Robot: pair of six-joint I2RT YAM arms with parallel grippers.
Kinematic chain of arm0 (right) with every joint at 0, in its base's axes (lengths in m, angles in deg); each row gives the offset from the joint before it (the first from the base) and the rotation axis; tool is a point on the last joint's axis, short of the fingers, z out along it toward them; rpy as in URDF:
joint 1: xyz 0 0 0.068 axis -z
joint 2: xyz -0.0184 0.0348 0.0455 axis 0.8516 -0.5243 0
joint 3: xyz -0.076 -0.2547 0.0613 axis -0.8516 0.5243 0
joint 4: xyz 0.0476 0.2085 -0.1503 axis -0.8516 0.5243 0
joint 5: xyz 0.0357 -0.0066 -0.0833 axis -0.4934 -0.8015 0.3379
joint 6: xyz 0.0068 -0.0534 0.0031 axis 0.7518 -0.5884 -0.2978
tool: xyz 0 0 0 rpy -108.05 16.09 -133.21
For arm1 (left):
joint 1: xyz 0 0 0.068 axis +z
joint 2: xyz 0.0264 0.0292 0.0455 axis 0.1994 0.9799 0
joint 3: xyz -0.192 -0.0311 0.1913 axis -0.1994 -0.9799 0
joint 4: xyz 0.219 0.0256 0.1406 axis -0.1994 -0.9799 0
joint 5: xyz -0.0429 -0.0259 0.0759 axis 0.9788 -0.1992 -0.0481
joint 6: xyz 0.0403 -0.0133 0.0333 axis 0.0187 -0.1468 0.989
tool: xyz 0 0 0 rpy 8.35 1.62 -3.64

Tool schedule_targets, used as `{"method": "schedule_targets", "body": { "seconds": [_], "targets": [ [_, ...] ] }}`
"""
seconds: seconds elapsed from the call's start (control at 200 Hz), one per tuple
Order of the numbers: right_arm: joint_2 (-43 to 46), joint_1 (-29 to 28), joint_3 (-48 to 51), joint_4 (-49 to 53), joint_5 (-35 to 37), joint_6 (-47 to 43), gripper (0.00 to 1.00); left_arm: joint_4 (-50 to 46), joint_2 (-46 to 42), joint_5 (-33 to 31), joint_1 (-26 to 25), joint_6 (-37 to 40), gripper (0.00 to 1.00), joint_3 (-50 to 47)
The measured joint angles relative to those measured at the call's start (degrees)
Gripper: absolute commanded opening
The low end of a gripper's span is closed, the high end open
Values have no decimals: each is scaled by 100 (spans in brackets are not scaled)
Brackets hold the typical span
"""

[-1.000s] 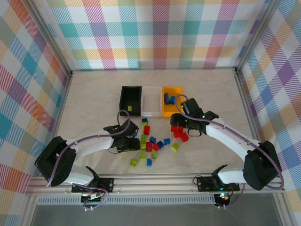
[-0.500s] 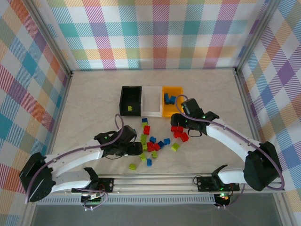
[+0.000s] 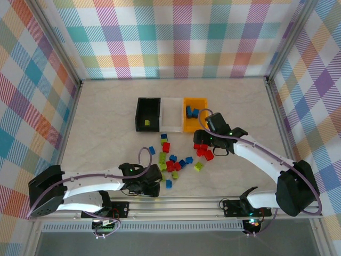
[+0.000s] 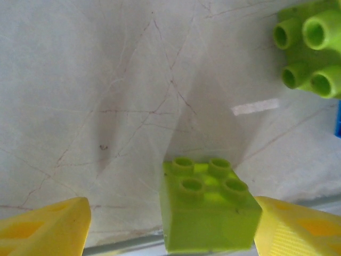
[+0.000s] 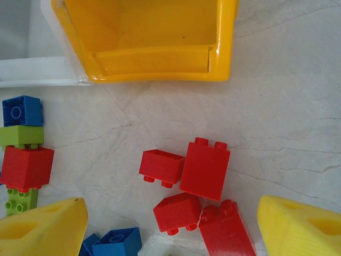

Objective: Sort the legos into containers by color

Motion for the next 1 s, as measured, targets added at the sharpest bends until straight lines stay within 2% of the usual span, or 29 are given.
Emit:
{"method": "schedule_targets", "body": {
  "seconds": [0.325, 0.635, 0.74, 0.855, 1.0],
  "targets": [
    [195, 0, 63, -2, 44, -2, 84, 52, 507, -229, 2, 103, 48, 234],
    [195, 7, 96, -2, 63, 0, 84, 98, 348, -243, 79, 96, 36, 240],
    [197, 7, 96, -2, 63, -2, 84, 31, 111, -214, 501, 251, 35, 323],
    [212, 7, 109, -2, 63, -2, 84, -133, -118, -247, 1394, 649, 35, 706],
    [216, 31, 116, -4, 63, 0, 84, -168, -52, -389, 2433, 1226, 35, 1716]
  ]
}}
